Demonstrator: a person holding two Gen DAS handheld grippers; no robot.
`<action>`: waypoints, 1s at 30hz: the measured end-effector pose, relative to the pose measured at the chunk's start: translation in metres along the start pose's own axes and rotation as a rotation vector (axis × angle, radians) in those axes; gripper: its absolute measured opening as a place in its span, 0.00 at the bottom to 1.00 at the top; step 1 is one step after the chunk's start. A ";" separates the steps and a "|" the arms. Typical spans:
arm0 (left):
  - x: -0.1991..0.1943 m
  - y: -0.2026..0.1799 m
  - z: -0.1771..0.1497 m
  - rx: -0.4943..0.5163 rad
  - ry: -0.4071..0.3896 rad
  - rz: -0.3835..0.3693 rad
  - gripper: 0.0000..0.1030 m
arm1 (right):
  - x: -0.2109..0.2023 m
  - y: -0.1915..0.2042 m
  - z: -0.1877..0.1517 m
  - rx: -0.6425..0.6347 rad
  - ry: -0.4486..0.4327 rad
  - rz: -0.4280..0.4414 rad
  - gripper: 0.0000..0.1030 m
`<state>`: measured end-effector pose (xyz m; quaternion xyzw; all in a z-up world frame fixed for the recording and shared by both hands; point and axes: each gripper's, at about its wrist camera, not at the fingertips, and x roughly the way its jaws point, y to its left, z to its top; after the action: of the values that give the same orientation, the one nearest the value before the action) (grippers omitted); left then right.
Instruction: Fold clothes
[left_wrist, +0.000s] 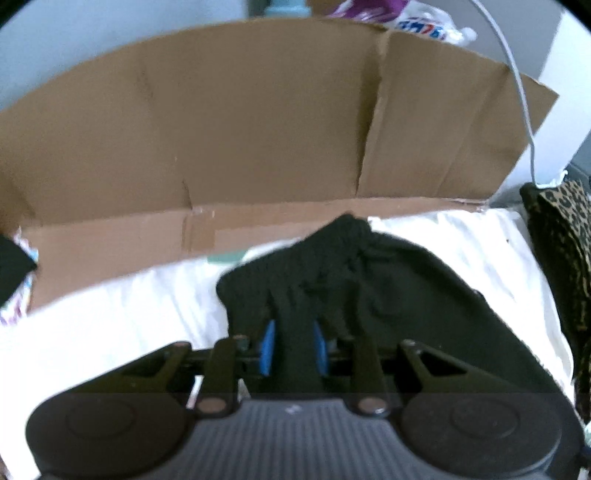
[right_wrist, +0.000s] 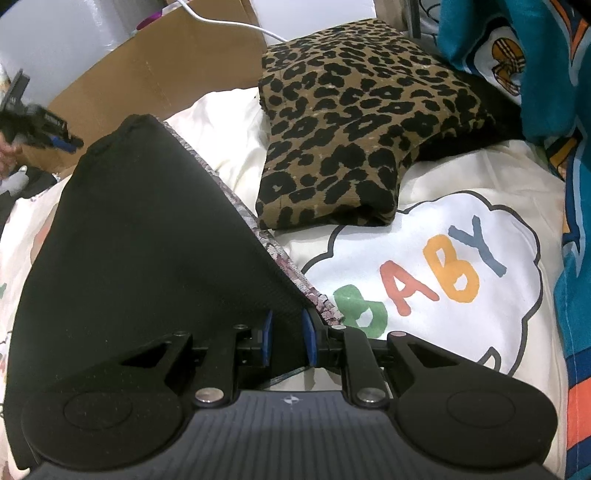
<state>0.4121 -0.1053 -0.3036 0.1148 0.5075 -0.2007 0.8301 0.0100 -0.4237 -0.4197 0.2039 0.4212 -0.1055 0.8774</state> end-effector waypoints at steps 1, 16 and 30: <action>0.007 0.001 -0.003 0.002 0.007 0.008 0.24 | 0.000 -0.001 0.001 0.007 0.002 0.004 0.23; 0.031 0.013 -0.029 -0.062 0.018 0.043 0.34 | -0.001 0.009 0.005 -0.002 0.024 -0.051 0.22; -0.094 -0.017 -0.131 -0.010 -0.106 -0.167 0.23 | -0.034 0.055 0.019 -0.084 -0.004 0.044 0.23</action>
<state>0.2624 -0.0485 -0.2801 0.0571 0.4715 -0.2722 0.8368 0.0212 -0.3826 -0.3674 0.1756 0.4190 -0.0688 0.8882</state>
